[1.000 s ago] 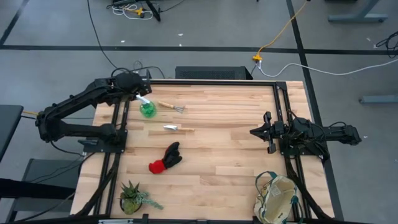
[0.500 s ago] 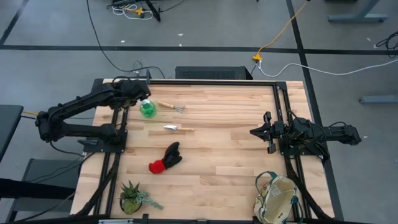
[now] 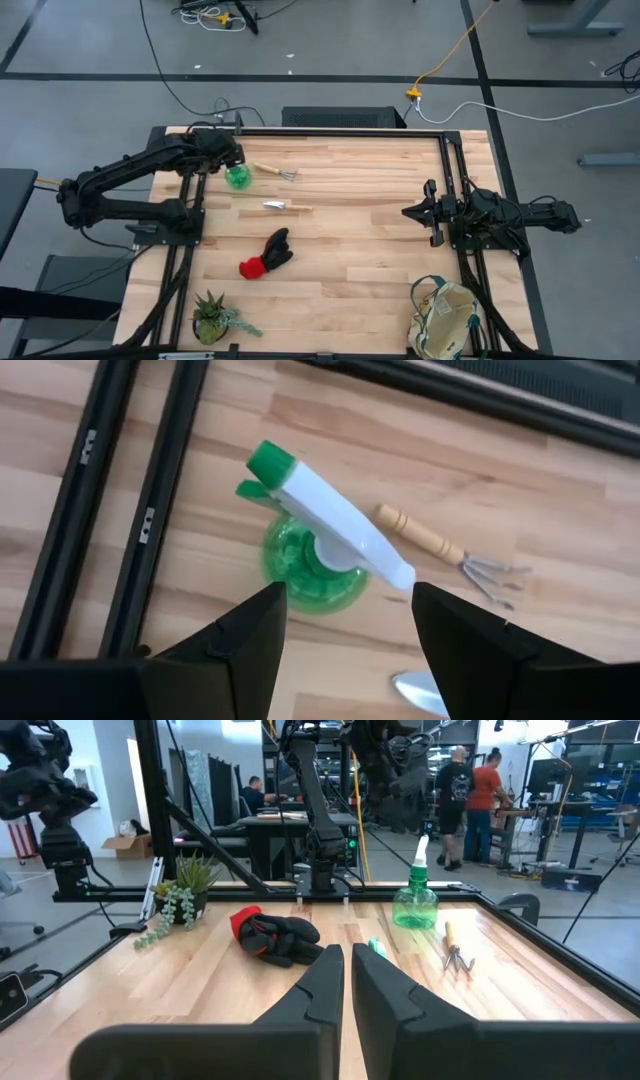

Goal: Pick & Place Garden tools in Gardening bag
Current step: Put the green spray bottle into the gardening bag

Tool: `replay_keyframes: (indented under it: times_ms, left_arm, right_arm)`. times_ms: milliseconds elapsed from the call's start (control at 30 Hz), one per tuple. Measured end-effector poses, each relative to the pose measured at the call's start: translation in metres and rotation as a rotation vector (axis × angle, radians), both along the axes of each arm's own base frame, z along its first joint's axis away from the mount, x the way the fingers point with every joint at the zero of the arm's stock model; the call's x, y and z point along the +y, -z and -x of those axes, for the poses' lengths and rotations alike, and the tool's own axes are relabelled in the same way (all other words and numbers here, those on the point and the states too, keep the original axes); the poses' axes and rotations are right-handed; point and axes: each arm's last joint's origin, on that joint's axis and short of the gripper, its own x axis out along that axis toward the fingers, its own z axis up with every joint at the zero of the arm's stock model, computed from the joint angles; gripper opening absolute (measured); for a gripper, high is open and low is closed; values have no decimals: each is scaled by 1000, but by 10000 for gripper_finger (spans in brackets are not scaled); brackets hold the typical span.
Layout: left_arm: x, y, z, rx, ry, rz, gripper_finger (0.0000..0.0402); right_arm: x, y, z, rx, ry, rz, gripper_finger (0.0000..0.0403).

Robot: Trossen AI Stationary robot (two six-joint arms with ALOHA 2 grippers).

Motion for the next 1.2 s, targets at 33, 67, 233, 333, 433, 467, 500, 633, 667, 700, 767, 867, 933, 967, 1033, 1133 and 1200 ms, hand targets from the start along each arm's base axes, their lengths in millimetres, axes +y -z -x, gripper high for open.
replay_keyframes:
  times_ms: [33,67,233,333,433,467,500,633,667,700,767,867,933,967,1033,1133,1200]
  left_arm:
    - [0,0,0,2,12,5,225]
    - [0,-1,0,4,25,8,225]
    - [2,-16,0,12,111,-29,225]
    - [6,-28,2,19,152,-64,225]
    - [8,-38,3,46,221,-100,224]
    - [9,-40,4,63,252,-111,225]
    - [9,-42,4,85,287,-122,225]
    - [11,-43,5,190,442,-154,225]
    - [11,-43,5,210,474,-159,225]
    - [10,-43,5,220,502,-160,225]
    - [10,-43,4,204,536,-142,224]
    - [8,-42,4,152,524,-93,224]
    - [6,-40,4,146,514,-79,224]
    - [5,-39,4,146,509,-79,224]
    - [2,-35,4,159,503,-83,224]
    - [-4,-29,9,163,485,-97,224]
    - [-8,-24,11,160,475,-96,224]
  right_arm:
    - [0,0,0,0,0,0,29]
    - [0,0,0,0,0,0,29]
    - [0,0,0,0,0,0,29]
    - [0,0,0,0,0,0,29]
    - [0,0,0,0,0,0,29]
    - [0,0,0,0,0,0,29]
    - [0,0,0,0,0,0,29]
    - [0,0,0,0,0,0,29]
    - [0,0,0,0,0,0,29]
    - [0,0,0,0,0,0,29]
    - [0,0,0,0,0,0,29]
    - [0,0,0,0,0,0,29]
    - [0,0,0,0,0,0,29]
    - [0,0,0,0,0,0,29]
    - [0,0,0,0,0,0,29]
    - [0,0,0,0,0,0,29]
    - [0,0,0,0,0,0,29]
